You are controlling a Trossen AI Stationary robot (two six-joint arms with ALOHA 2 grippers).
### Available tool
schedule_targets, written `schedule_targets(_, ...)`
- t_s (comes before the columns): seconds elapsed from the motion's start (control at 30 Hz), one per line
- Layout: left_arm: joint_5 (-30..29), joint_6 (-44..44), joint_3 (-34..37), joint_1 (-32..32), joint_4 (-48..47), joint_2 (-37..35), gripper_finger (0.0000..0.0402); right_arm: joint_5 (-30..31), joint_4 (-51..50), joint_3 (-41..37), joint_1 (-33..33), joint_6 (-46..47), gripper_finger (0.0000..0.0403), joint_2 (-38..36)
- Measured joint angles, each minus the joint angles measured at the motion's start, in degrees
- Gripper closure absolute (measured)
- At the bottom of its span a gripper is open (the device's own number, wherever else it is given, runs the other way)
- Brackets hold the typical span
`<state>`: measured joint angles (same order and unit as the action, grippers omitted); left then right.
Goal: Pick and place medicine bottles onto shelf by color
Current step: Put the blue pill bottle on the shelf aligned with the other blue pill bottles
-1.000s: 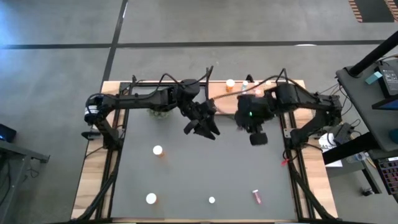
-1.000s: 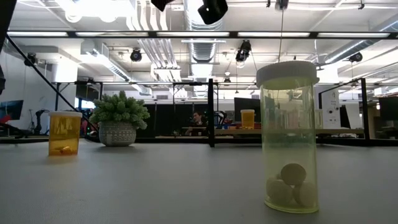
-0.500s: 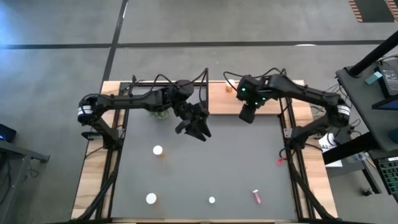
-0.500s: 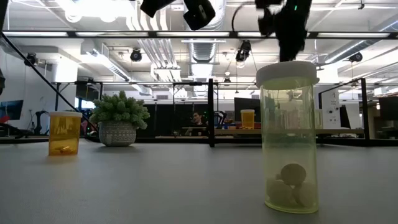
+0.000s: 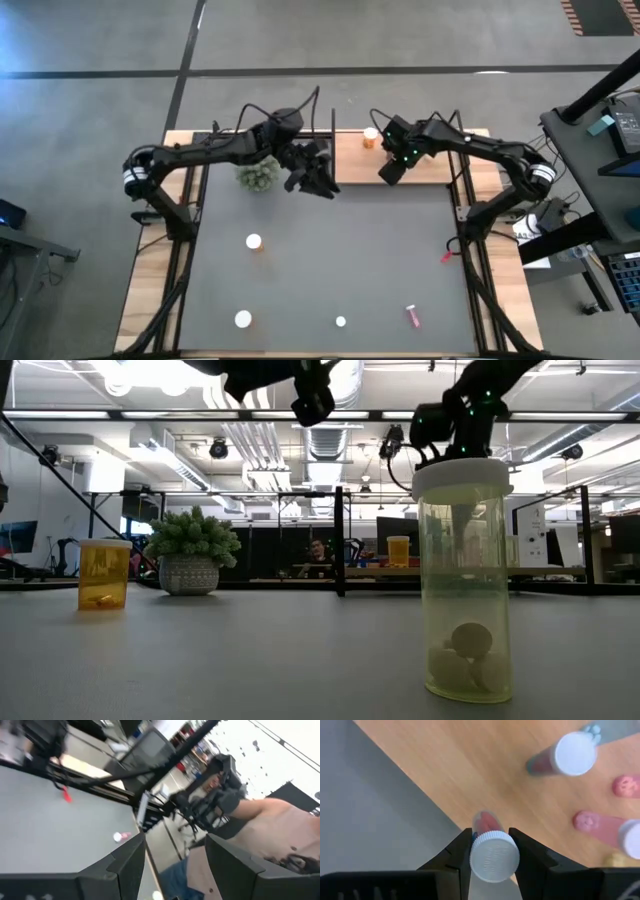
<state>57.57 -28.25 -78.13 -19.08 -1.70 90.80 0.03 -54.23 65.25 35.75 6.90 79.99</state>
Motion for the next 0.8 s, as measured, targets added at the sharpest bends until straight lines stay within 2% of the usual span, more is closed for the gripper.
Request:
schedule_targets(0.23,-3.15,-0.06,-0.05,-3.75,2.53,-0.11,0.0211,0.03,6.21,-2.79,0.81,1.5,0.0296,0.36)
schedule_targets(0.43,-4.77,-0.05,-0.07,-5.02,4.62,-0.11,0.0211,1.86,6.35,-2.15,1.11,0.72,0.0296,1.11)
schedule_targets(0.8,-6.77,-0.06,-0.09,-5.56,5.68,-0.11,0.0211,1.66,4.27,-2.01,1.04,-4.03,0.0296,2.33)
